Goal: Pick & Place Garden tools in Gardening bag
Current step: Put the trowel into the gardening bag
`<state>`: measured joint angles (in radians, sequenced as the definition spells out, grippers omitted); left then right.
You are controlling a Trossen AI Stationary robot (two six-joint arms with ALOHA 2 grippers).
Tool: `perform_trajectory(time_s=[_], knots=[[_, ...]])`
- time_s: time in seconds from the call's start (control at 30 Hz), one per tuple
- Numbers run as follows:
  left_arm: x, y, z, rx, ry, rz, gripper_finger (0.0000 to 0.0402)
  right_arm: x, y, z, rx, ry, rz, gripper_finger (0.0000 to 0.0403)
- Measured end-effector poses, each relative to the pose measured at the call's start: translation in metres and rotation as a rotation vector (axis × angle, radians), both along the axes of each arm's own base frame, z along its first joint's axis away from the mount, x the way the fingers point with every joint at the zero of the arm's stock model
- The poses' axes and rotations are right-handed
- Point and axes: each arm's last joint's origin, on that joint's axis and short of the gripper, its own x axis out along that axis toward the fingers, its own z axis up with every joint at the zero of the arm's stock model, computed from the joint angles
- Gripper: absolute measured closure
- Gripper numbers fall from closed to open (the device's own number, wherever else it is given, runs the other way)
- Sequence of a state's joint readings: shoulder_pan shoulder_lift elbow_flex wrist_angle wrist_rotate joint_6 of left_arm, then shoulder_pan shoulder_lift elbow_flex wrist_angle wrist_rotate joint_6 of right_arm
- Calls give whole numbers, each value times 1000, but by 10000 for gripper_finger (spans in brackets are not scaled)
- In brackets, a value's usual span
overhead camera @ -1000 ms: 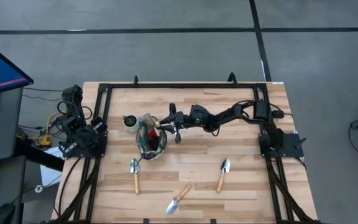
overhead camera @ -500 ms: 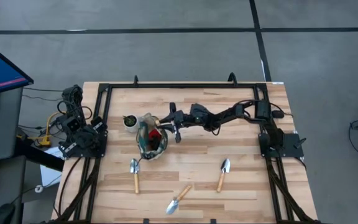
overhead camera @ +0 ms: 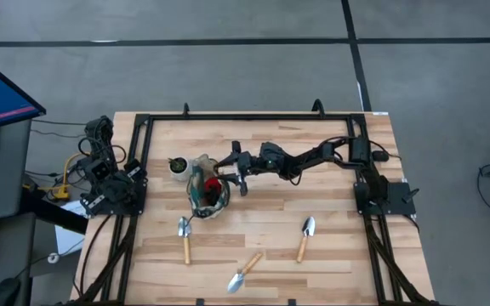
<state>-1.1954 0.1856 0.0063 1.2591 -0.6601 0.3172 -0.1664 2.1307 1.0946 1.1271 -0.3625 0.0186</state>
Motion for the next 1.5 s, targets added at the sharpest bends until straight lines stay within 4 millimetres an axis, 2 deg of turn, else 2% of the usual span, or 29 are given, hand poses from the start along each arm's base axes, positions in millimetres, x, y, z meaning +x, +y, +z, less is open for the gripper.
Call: perform_trajectory(time_s=[0.17, 0.37, 0.6, 0.77, 0.97, 1.13, 1.23, 1.33, 1.4, 1.5], knots=[[0, 0, 0, -1, 3, 2, 382, 0, 0, 0, 28, 5, 3, 175], [0, 0, 0, 0, 3, 1, 382, -1, -2, 4, 36, 9, -17, 164], [0, 0, 0, 1, 3, 1, 382, -11, -10, 39, 34, 74, -72, 163], [0, 0, 0, 1, 2, 1, 382, -33, -8, 73, 46, 285, -192, 162], [0, 0, 0, 2, 2, 1, 382, -79, 16, 110, 89, 551, -404, 162], [0, 0, 0, 1, 0, -3, 382, -106, 42, 130, 133, 626, -490, 162], [0, 0, 0, -1, -1, -7, 382, -125, 58, 128, 239, 740, -593, 162], [0, 0, 0, -1, -1, -7, 382, -144, 75, 118, 361, 906, -688, 162], [0, 0, 0, 0, 0, -7, 382, -153, 90, 111, 369, 1004, -696, 162], [0, 0, 0, 0, 0, -6, 382, -164, 114, 107, 341, 1112, -607, 162]])
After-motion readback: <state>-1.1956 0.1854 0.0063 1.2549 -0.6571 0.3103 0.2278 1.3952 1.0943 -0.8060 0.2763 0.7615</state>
